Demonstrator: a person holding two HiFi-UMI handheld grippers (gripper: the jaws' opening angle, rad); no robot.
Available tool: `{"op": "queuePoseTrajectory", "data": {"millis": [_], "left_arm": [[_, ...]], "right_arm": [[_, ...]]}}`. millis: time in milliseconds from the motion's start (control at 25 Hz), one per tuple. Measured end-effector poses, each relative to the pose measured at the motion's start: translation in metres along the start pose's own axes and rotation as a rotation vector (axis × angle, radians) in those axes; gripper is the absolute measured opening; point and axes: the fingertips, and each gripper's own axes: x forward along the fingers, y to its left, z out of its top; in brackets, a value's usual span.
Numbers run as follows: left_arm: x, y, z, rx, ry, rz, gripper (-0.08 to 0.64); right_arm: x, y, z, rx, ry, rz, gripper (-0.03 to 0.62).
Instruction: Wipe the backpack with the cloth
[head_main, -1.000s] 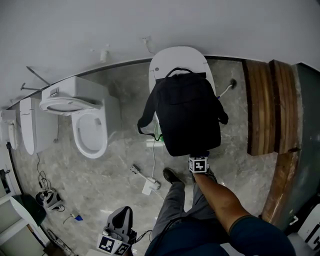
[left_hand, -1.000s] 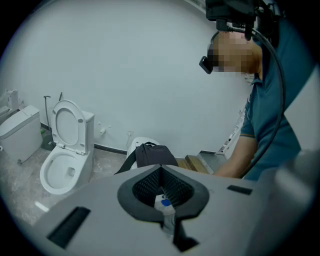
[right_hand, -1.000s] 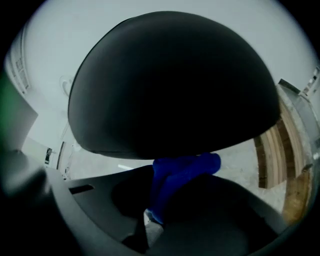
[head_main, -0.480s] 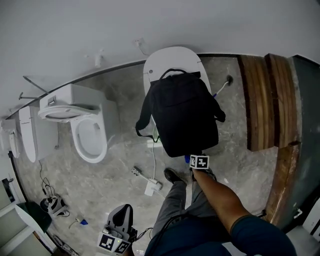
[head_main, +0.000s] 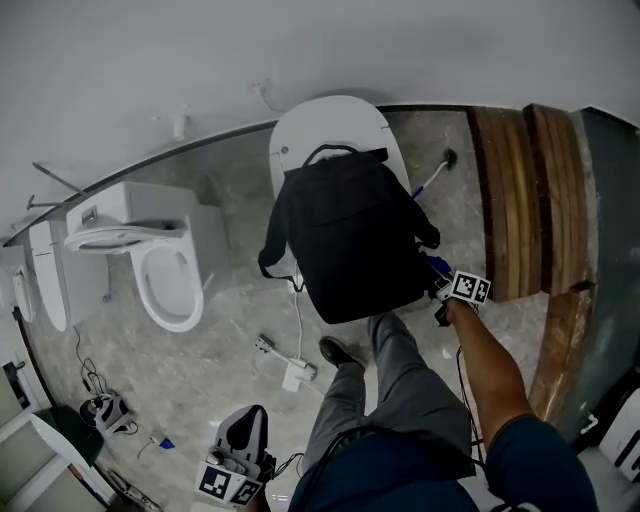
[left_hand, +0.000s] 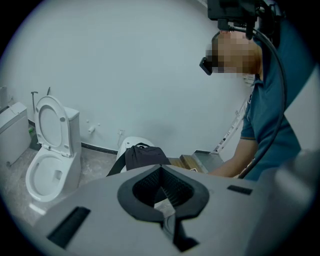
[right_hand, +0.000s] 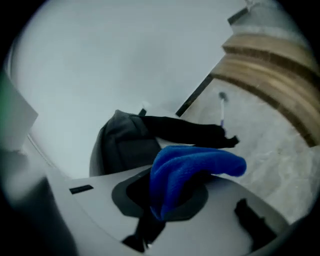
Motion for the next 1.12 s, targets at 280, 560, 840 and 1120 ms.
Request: {"op": "queuePoseTrajectory", "data": {"millis": [280, 560, 840, 1120], "left_arm": [[0.016, -0.010, 0.021, -0.036, -0.036, 0.050, 0.005], [0.006, 0.002, 0.020, -0.124, -0.094, 0.146, 0.005], [-0.009, 0.013, 0.006, -0.186, -0.151, 0.205, 0.006], [-0.032, 0.021, -0.012, -0.228, -0.192, 0.238, 0.005]], "right_arm": [[0.084, 0.082, 0.104, -0.067, 0.088, 0.144, 0.031], [0.152, 0.150, 0.193, -0.209, 0.037, 0.126, 0.031], [0.226, 0.237, 0.188, -0.946, 0.354, -0.013, 0.031], [0.288, 0.312, 0.074, -1.548, 0.649, 0.037, 0.031]]}}
